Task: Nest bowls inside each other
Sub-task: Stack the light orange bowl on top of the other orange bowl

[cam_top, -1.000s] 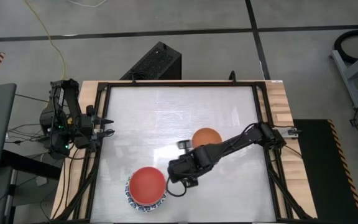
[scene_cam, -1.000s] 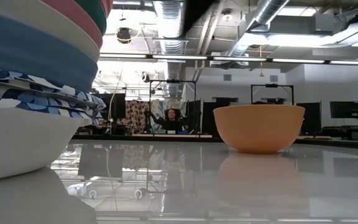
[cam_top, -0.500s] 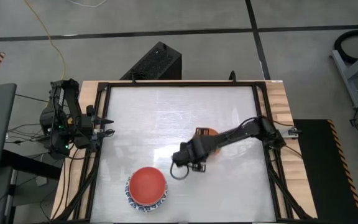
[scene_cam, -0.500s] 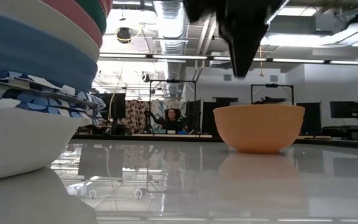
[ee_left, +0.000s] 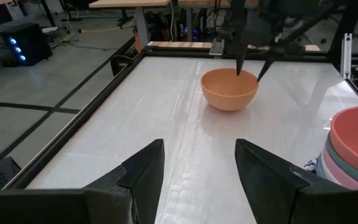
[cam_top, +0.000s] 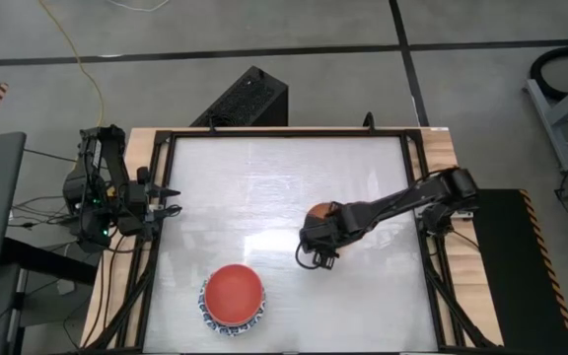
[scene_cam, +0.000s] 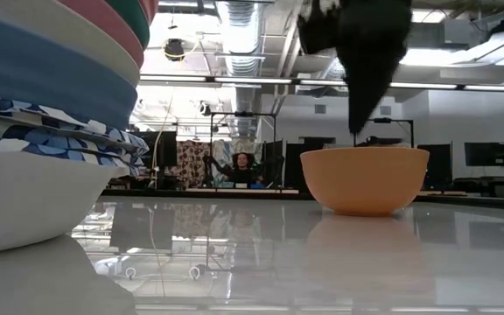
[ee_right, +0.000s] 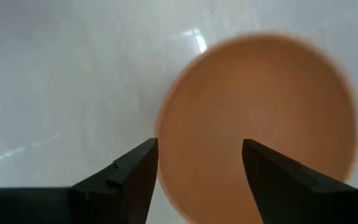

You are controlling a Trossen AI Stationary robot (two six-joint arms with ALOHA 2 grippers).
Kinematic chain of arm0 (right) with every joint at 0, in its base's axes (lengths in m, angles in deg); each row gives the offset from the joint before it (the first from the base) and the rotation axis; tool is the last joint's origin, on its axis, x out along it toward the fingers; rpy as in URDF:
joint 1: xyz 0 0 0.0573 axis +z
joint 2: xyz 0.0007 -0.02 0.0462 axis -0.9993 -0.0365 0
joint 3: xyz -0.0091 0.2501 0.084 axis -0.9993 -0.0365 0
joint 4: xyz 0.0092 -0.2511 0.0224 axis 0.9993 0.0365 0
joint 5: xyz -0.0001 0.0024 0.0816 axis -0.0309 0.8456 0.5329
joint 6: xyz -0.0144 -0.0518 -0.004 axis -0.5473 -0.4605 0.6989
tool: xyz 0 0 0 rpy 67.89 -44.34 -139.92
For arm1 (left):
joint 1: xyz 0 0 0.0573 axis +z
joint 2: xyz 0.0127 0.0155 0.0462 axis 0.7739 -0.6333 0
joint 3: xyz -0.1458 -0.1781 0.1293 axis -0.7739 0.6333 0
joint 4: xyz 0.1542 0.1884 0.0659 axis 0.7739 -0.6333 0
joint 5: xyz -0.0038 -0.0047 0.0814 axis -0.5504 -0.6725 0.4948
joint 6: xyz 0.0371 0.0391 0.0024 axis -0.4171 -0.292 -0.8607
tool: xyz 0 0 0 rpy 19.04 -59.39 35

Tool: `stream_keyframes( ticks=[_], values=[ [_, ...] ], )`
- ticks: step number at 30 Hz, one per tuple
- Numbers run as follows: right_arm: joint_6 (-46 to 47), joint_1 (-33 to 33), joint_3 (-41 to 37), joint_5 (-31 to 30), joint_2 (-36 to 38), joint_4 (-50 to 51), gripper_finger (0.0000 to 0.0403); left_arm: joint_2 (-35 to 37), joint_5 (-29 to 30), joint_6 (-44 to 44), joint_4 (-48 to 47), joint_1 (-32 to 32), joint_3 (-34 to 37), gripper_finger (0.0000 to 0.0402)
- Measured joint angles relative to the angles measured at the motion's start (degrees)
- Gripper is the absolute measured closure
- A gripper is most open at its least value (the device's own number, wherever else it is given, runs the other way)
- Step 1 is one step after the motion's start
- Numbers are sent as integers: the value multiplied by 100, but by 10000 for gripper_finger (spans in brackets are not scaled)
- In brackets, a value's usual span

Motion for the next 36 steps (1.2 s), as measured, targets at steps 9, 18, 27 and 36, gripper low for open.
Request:
stream_keyframes(
  ticks=[9, 18, 27, 36],
  values=[
    [-174, 10, -731, 93, -114, -881, 148, 0, 17, 2, 0, 1, -2, 214],
    [-488, -44, -517, 126, -121, -886, 148, 0, 21, 2, 0, 0, 0, 214],
    [-641, -87, 116, 77, -121, -355, 148, 0, 27, 8, -2, 1, -1, 214],
    [-551, 107, 296, 19, -307, -636, 148, 0, 37, 9, -2, 0, -1, 214]
  ],
)
